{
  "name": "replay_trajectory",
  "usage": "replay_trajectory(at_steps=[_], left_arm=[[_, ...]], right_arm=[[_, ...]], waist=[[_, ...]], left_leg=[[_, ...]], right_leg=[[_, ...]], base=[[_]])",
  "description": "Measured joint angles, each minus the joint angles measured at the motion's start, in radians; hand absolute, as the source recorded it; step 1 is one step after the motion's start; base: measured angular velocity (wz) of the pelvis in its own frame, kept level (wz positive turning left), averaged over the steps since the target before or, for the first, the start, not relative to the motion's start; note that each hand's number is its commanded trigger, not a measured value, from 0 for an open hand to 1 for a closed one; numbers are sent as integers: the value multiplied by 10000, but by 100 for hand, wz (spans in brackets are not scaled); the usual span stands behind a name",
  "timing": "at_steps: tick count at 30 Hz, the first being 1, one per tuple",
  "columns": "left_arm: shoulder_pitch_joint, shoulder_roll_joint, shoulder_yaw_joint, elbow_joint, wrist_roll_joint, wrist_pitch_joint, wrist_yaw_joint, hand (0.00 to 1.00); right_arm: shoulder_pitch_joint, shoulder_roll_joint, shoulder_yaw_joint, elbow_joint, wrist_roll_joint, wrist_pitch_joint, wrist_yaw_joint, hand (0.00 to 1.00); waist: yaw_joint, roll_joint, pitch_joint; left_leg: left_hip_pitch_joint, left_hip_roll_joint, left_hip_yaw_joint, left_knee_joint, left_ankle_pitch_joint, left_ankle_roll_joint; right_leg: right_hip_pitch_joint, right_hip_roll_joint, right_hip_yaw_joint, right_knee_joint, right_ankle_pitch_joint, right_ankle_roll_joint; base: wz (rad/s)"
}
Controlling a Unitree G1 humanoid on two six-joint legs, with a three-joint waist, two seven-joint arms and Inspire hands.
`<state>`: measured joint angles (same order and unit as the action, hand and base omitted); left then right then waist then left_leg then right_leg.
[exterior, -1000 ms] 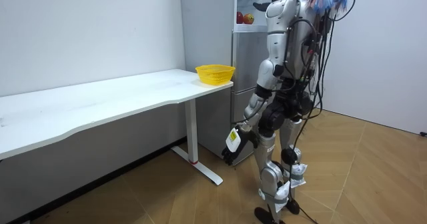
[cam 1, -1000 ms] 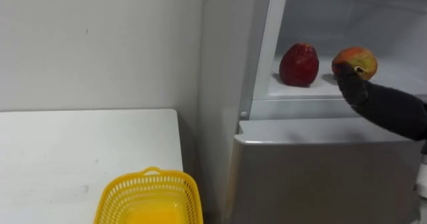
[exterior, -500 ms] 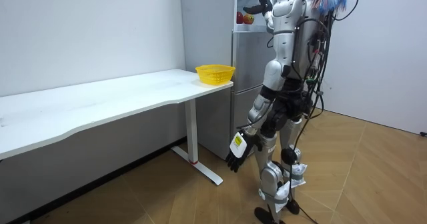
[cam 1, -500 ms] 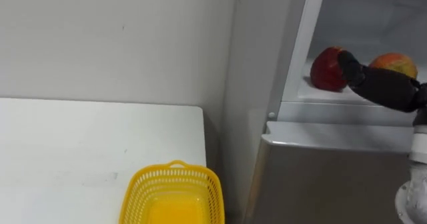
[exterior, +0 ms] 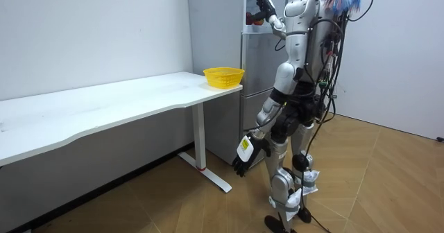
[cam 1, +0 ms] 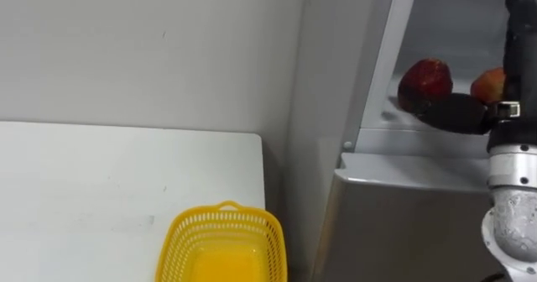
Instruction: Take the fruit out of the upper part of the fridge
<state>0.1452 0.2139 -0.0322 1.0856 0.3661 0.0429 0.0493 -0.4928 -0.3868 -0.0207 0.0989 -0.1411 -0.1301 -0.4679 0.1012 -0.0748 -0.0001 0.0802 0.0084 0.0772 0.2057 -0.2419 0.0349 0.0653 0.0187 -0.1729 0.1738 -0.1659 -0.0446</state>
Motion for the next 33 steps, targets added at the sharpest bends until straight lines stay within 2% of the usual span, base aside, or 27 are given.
replay_trajectory(at_steps=[5,7,12,17,23,29,31,33], left_arm=[[32,3,108,-38,0,10,-197,0],[31,6,111,-55,0,10,-222,0],[77,74,114,-63,-2,41,-230,0],[104,93,311,-273,0,173,-231,0],[133,128,331,-546,-6,234,-244,0],[155,125,329,-648,-12,334,-243,0],[160,124,331,-646,-17,413,-243,0],[194,124,334,-646,-19,496,-243,0]], right_arm=[[0,-151,2,141,181,15,274,0],[0,-163,7,141,188,15,360,0],[-76,-230,140,460,681,123,626,0],[-201,-417,400,874,1478,347,1228,0],[-219,-472,399,956,1963,368,1524,0],[-547,-478,404,1461,2046,379,1876,0],[-770,-478,408,1782,2047,398,2000,0],[-896,-478,407,2089,2107,469,2194,0]], waist=[[106,-82,-49],[133,-122,-43],[166,-279,46],[164,-269,61],[157,-210,80],[143,-163,69],[138,-115,94],[140,-122,64]], left_leg=[[7,1,-1,-1,20,-7],[7,1,-2,-3,33,-7],[-13,5,-14,-4,63,-14],[-23,-5,-39,-64,60,-11],[-25,-5,-108,-43,62,-13],[2,-9,-100,-16,63,-12],[3,-10,-92,-12,63,-11],[8,-9,-94,-4,63,-12]], right_leg=[[7,-3,-4,-1,3,-5],[11,-7,-5,-1,5,-9],[18,-17,-10,57,9,-16],[2,-32,-75,114,9,-15],[39,-46,-219,114,9,-15],[78,-57,-259,127,9,-15],[78,-61,-279,129,13,-21],[87,-65,-292,137,16,-26]], base=[[0],[0],[0],[0],[4],[0],[0],[0]])
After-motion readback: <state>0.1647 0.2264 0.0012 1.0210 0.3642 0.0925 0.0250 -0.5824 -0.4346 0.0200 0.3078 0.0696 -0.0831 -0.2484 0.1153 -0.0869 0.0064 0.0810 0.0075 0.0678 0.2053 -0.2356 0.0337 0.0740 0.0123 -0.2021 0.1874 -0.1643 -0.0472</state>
